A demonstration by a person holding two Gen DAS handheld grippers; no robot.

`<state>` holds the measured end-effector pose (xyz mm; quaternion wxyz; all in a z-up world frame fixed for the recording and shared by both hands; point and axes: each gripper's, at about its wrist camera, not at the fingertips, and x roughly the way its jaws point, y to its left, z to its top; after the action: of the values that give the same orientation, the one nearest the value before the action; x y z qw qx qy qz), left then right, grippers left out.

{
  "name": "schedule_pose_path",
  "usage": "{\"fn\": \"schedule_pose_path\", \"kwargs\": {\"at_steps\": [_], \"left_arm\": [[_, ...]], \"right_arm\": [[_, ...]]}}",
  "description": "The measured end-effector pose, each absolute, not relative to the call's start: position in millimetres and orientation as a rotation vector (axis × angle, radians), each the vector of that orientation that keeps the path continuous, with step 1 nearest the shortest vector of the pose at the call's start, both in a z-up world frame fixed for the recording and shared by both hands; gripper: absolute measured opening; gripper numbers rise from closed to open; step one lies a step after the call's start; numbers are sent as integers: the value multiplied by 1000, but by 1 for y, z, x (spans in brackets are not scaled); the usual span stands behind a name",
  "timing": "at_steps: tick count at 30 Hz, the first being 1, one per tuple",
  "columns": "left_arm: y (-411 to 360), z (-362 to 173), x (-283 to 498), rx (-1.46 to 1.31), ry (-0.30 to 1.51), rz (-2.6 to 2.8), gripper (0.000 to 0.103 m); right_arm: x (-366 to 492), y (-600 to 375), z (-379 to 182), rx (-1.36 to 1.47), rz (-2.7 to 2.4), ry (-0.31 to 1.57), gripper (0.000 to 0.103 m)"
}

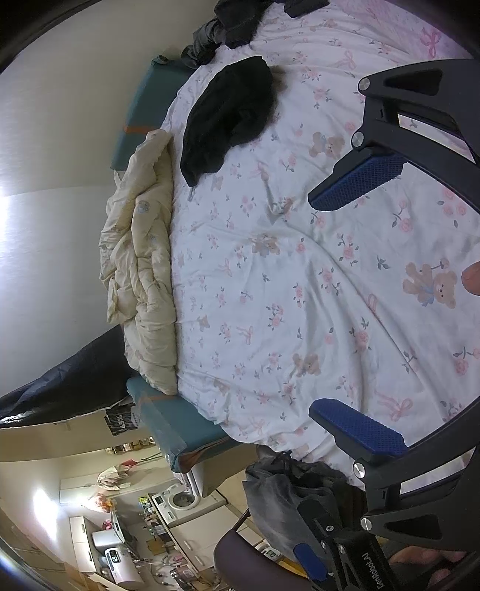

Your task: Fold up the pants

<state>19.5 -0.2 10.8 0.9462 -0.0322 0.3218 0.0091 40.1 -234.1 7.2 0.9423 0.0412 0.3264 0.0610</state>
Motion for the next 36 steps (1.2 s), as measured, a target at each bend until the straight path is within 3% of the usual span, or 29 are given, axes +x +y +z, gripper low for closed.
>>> {"fn": "schedule_pose_path", "kwargs": {"at_steps": [36], "left_arm": [[-2,20,19,-84,642,17,103]], "right_arm": [[44,-234,9,77,120,652,103]]}}
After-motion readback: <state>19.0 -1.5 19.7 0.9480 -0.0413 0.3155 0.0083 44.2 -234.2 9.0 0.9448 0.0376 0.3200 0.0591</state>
